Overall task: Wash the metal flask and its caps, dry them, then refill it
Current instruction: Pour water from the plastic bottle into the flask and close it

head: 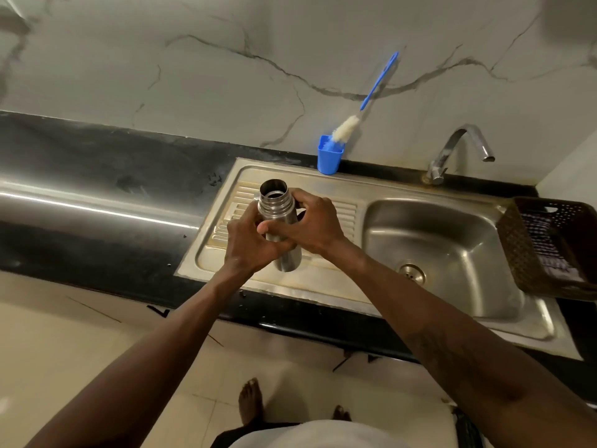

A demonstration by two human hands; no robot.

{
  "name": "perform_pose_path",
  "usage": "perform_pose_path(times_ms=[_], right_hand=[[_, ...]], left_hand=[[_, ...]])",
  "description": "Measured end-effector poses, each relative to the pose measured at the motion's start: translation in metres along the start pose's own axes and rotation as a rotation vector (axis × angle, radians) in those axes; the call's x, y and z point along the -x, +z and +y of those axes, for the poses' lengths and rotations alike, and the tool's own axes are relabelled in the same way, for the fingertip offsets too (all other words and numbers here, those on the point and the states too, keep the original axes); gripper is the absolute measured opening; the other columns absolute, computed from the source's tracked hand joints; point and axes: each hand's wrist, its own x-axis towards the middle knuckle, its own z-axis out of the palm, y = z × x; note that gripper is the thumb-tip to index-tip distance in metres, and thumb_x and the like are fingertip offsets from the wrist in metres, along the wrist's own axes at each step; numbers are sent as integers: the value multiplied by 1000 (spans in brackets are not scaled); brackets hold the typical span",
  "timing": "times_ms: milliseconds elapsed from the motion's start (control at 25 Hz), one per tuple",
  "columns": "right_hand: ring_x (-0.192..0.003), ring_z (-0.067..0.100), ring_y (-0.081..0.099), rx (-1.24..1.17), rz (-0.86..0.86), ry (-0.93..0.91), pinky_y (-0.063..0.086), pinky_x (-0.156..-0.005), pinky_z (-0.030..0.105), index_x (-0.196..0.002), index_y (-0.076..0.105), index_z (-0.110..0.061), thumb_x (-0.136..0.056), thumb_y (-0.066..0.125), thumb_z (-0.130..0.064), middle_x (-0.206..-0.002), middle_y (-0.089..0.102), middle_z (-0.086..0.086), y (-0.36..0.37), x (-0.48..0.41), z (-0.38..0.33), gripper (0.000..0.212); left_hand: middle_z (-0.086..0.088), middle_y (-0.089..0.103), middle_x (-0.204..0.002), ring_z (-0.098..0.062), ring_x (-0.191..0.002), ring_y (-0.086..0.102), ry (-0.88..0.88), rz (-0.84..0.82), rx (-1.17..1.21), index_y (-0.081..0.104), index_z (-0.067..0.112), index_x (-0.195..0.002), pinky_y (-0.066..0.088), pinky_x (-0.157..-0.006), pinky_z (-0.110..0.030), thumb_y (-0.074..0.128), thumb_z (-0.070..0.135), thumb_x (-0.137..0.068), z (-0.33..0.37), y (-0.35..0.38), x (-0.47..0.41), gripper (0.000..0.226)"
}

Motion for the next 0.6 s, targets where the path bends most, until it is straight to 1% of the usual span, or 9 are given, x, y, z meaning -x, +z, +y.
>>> perform_pose_path(times_ms=[120, 200, 240, 280, 320, 360, 440, 520, 600], right_hand=[[-96, 11, 71, -182, -19, 12, 61, -84, 41, -115, 75, -20, -95, 58, -61, -103, 77, -6, 31, -23, -2, 49], [-92, 13, 72, -201, 46, 66, 61, -83, 43, -106, 78, -18, -105, 49, -49, -96, 77, -4, 54, -37, 1, 43], [-88, 13, 72, -153, 88, 110, 60, -82, 43, -103, 78, -17, -105, 52, -42, -92, 77, -4, 68, -45, 7, 37], [-86, 14, 71, -75, 116, 161, 59, -82, 43, -102, 78, -16, -101, 58, -33, -90, 77, -3, 80, -51, 15, 26], [-85, 17, 71, 3, 101, 210, 59, -82, 42, -102, 78, -17, -94, 64, -23, -91, 77, -1, 93, -57, 25, 17], [-87, 21, 71, 74, 39, 260, 58, -83, 42, -104, 78, -17, -85, 67, -14, -93, 77, 3, 104, -60, 33, 22], [-98, 29, 69, 185, -126, 305, 57, -87, 40, -119, 74, -17, -77, 67, -4, -106, 75, 8, 122, -63, 49, 45], [-114, 30, 61, 305, -276, 298, 54, -95, 40, -139, 61, -18, -78, 68, 0, -126, 65, 9, 136, -65, 60, 64], [-124, 29, 52, 424, -377, 299, 49, -100, 37, -150, 47, -22, -82, 68, -2, -140, 50, 7, 146, -68, 70, 73]], left_hand=[[4, 76, -108, -11, -92, 74, -9, -20, -21, 64, 13, -126, 64, -78, -38, 96, 47, -63, -33, -32, -11, 78], [2, 76, -110, -9, -93, 74, 5, -29, -10, 64, 11, -127, 64, -79, -35, 98, 45, -62, -54, -51, -21, 81], [2, 76, -111, -8, -93, 73, 17, -35, -11, 64, 9, -128, 64, -80, -31, 100, 41, -63, -63, -60, -27, 81], [1, 76, -111, -7, -93, 72, 28, -41, -20, 64, 7, -129, 63, -80, -27, 101, 37, -62, -70, -65, -32, 82], [0, 76, -111, -7, -92, 72, 38, -47, -26, 64, 6, -129, 61, -79, -22, 101, 36, -62, -79, -72, -39, 83], [-1, 76, -112, -7, -91, 71, 46, -59, -25, 64, 5, -129, 60, -79, -19, 102, 36, -61, -86, -77, -46, 83], [2, 74, -113, -6, -93, 70, 58, -82, -11, 64, 4, -128, 58, -79, -16, 101, 37, -61, -99, -85, -56, 84], [6, 71, -112, -5, -94, 69, 71, -102, 6, 63, 4, -128, 57, -80, -14, 101, 36, -61, -110, -90, -63, 83], [7, 70, -111, -5, -93, 68, 80, -117, 19, 63, 4, -127, 57, -79, -14, 101, 34, -61, -118, -92, -67, 82]])
